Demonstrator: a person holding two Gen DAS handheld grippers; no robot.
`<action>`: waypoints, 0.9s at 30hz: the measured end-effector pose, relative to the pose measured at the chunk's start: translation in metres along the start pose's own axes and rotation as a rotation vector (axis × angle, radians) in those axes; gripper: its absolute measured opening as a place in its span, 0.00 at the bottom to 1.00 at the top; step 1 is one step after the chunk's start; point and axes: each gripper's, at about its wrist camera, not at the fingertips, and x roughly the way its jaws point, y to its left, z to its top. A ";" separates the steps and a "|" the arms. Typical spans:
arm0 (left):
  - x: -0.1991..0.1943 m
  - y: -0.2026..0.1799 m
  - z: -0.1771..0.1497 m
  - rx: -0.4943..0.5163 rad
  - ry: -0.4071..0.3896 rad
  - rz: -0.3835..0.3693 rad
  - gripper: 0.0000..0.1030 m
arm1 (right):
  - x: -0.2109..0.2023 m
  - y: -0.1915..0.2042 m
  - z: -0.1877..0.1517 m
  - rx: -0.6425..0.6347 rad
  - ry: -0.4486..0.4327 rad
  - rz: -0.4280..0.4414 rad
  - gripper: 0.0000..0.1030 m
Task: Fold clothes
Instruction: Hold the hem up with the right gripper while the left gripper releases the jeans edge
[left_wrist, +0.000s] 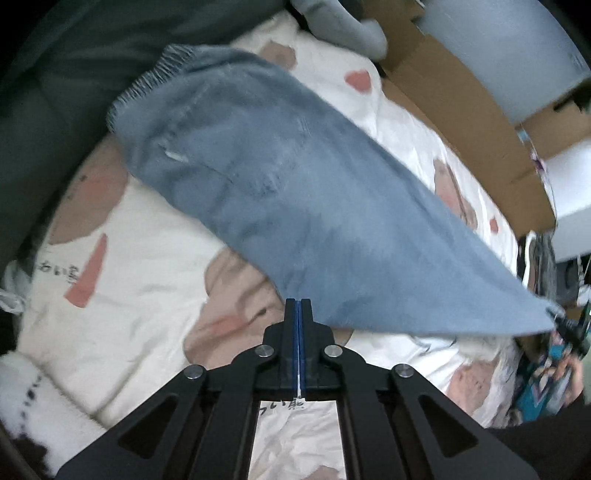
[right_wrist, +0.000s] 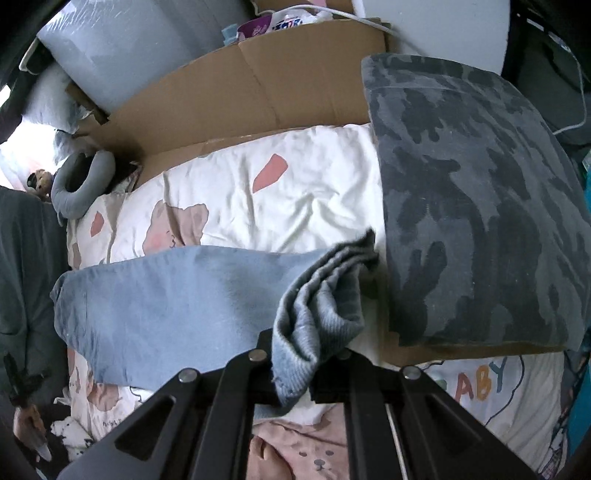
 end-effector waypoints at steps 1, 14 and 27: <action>0.011 -0.002 -0.009 0.004 0.015 -0.011 0.00 | 0.000 -0.003 0.000 0.006 -0.002 -0.002 0.05; 0.086 -0.030 -0.039 0.119 0.013 0.023 0.55 | -0.002 0.007 0.006 -0.045 0.005 -0.055 0.05; 0.127 -0.035 -0.041 0.181 -0.018 0.107 0.55 | -0.002 0.002 0.008 -0.010 0.014 -0.026 0.05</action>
